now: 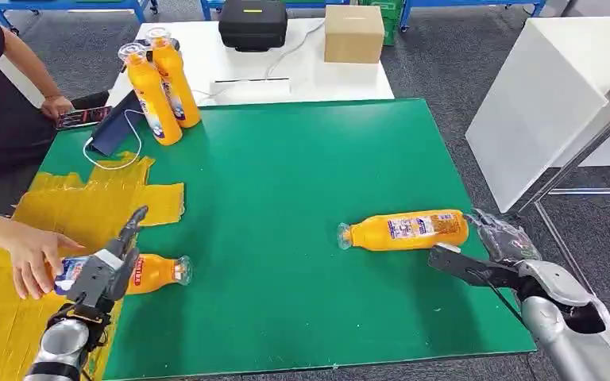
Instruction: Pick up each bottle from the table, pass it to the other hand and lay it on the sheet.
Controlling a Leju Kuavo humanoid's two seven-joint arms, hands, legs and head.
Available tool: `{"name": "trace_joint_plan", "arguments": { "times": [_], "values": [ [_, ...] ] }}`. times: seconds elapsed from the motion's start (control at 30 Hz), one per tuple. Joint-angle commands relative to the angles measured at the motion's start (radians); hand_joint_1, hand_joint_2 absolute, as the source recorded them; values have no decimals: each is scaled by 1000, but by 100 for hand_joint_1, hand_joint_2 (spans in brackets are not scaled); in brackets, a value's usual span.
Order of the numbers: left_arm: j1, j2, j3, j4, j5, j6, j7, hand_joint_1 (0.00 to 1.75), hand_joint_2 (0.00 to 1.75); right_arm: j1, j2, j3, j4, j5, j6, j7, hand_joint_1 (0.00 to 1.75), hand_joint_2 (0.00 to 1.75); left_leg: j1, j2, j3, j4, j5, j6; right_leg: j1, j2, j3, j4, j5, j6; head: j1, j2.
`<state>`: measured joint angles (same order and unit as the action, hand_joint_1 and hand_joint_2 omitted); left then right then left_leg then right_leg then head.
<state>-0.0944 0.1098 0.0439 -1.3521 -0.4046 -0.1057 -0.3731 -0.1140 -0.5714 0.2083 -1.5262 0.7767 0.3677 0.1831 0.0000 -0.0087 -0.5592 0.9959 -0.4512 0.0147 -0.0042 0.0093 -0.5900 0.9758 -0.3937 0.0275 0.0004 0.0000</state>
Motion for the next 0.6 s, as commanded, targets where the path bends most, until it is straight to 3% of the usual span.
{"name": "trace_joint_plan", "arguments": {
  "times": [0.03,0.4,0.6],
  "values": [
    [25,-85,84,-208,98,-51,0,0,0,-113,64,24,212,32,7,-10,0,175,1,5,2,0,-2,-1,2,3,1,-2,0,0,0,0],
    [73,-94,69,-301,111,-47,-44,0,0,-232,147,57,291,97,-42,0,0,175,2,7,0,-1,-2,-1,1,5,-1,-2,0,-1,0,0],
    [63,-92,71,-288,106,-50,-49,0,0,-255,160,74,312,110,-37,-3,0,175,1,2,-2,-1,-1,-1,1,1,-3,-1,0,0,0,0]
  ]
}}
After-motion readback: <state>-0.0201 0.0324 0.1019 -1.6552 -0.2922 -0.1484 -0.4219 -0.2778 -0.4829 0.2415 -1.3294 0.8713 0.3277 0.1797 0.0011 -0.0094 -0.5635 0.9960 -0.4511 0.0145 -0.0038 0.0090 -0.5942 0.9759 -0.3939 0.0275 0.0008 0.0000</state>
